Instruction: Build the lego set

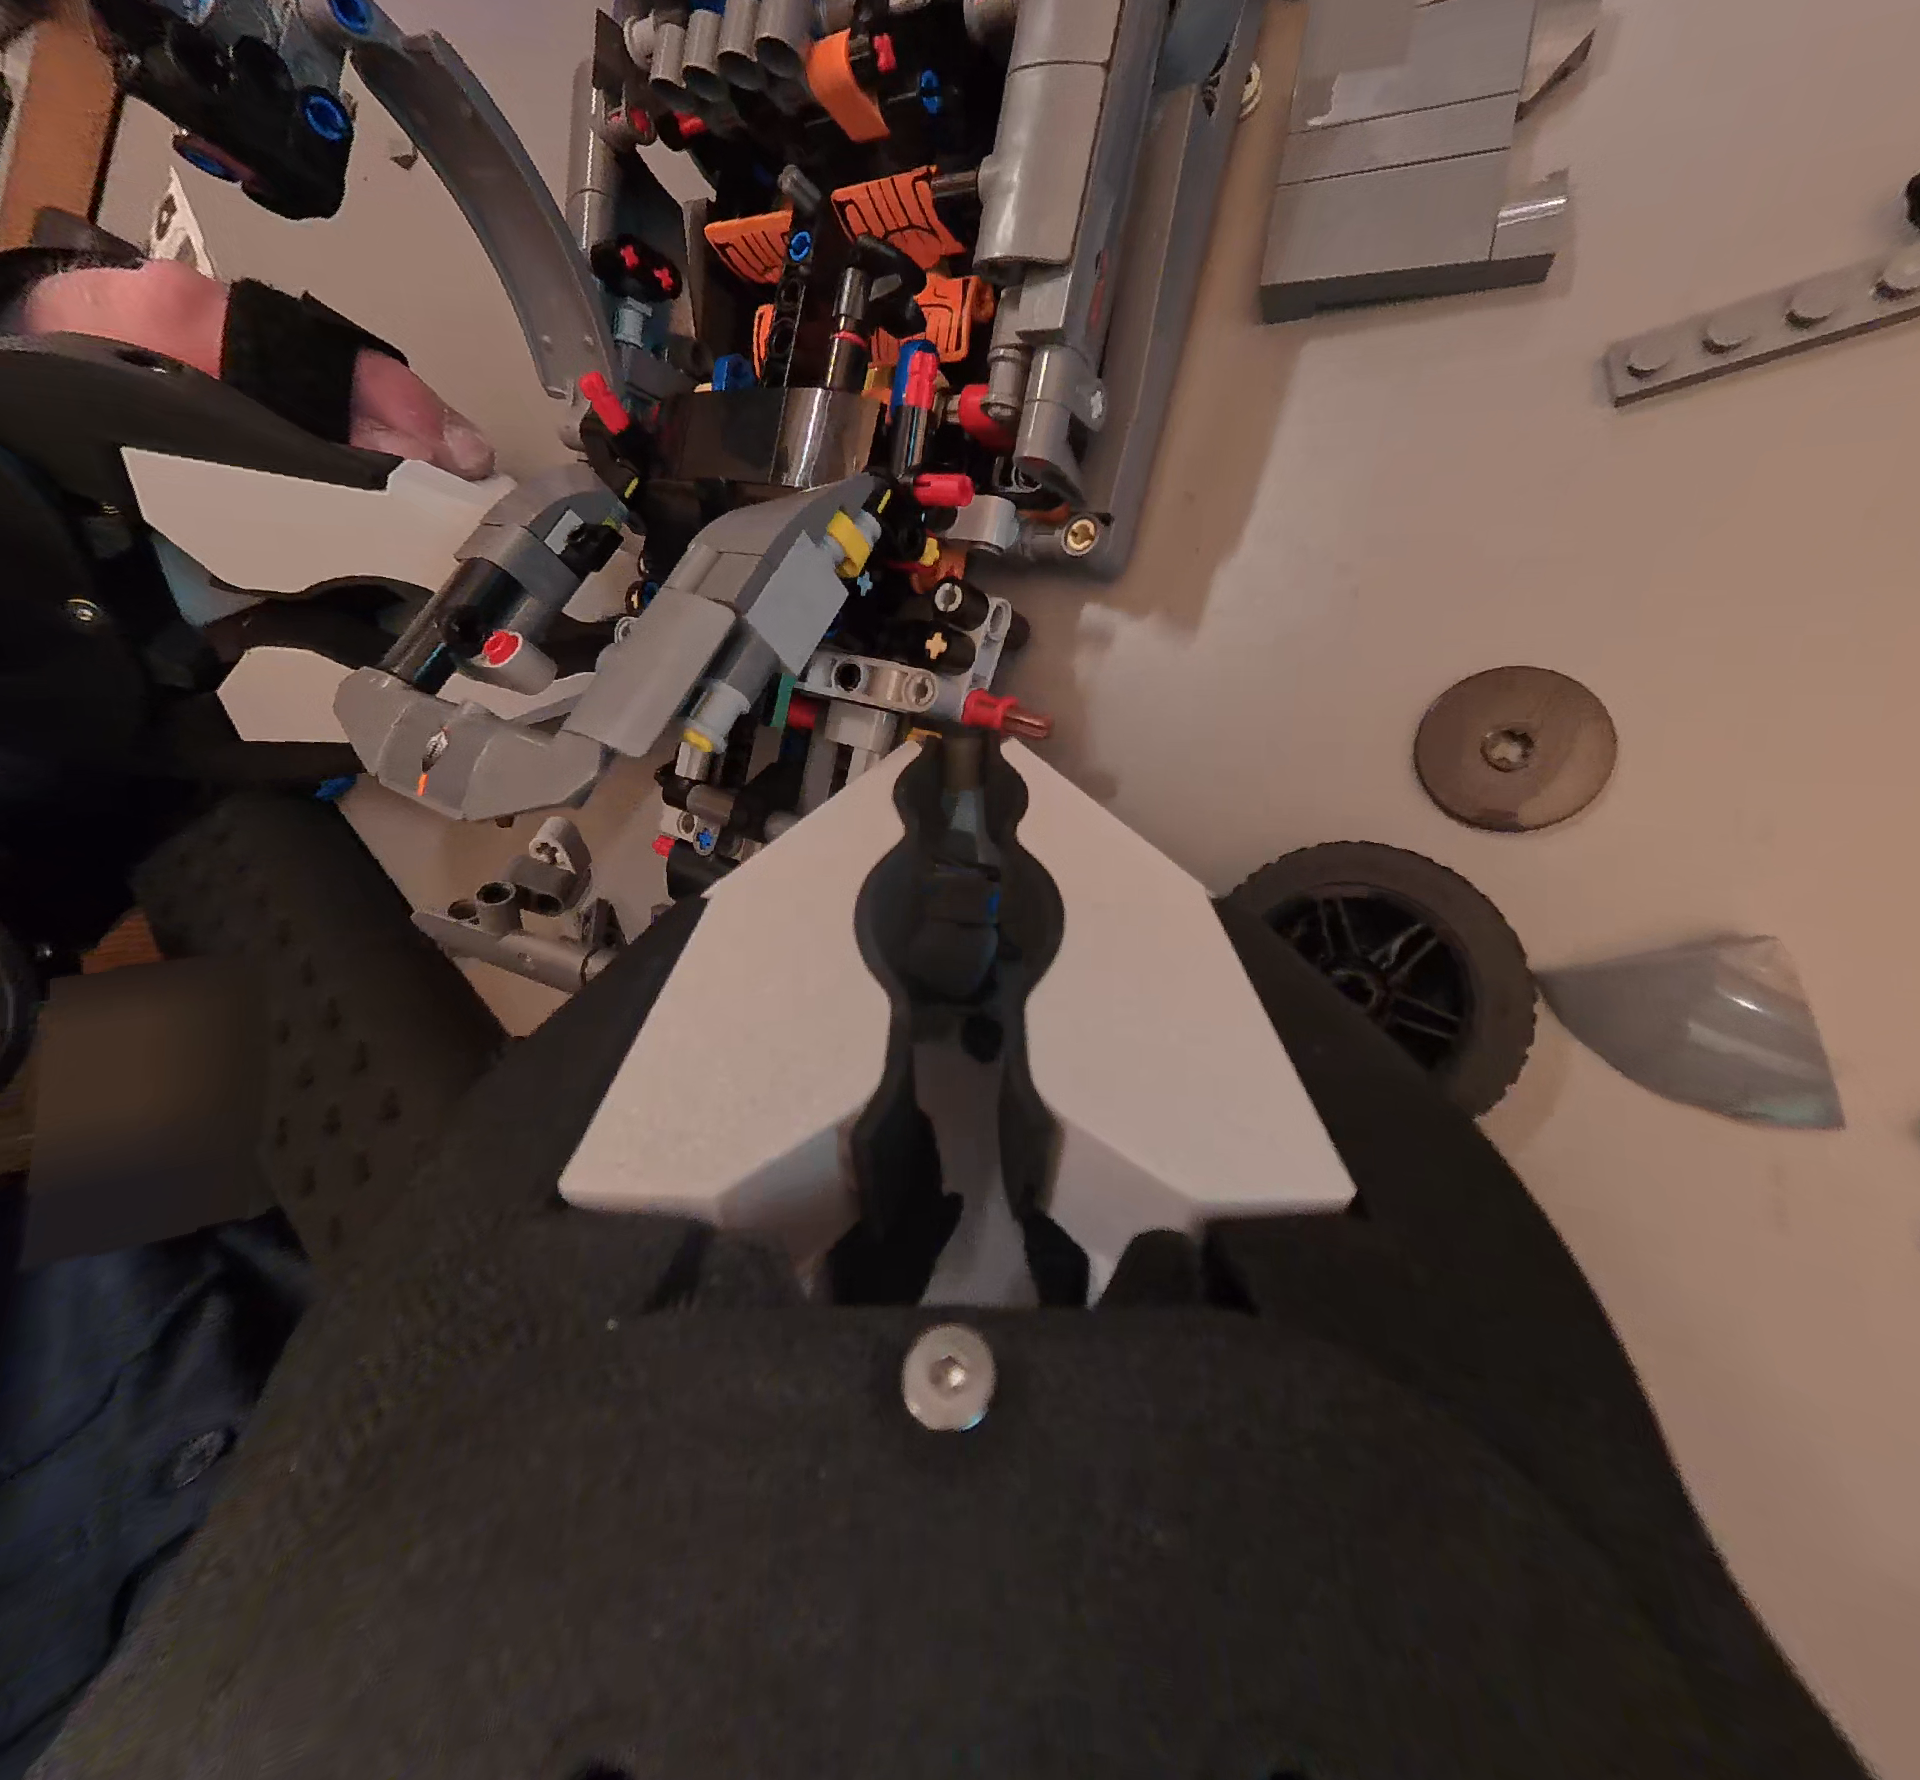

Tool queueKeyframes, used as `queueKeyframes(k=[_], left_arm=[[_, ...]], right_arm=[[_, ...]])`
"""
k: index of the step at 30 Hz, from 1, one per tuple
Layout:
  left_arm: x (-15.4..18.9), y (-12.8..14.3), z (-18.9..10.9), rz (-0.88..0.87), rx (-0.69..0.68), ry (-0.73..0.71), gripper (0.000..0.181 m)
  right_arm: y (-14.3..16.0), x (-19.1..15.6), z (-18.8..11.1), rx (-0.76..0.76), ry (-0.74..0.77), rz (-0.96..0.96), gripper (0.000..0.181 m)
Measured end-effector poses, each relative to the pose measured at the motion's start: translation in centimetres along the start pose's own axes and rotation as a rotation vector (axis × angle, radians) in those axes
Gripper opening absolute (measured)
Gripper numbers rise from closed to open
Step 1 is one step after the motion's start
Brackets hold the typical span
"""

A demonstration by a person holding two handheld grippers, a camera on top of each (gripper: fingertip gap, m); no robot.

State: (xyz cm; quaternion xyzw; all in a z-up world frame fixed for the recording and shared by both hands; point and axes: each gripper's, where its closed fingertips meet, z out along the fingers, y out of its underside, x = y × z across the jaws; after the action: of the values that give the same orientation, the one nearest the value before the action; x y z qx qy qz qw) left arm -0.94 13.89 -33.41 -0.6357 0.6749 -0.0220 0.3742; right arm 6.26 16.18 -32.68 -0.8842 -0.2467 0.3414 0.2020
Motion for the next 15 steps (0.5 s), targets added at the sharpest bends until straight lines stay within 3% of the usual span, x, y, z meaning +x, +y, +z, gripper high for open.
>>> queueKeyframes(k=[15], left_arm=[[0.11,-0.10,0.02,-0.006,0.006,0.003,0.004]], right_arm=[[-0.19,-0.50,-0.15,0.017,-0.119,0.108,0.011]])
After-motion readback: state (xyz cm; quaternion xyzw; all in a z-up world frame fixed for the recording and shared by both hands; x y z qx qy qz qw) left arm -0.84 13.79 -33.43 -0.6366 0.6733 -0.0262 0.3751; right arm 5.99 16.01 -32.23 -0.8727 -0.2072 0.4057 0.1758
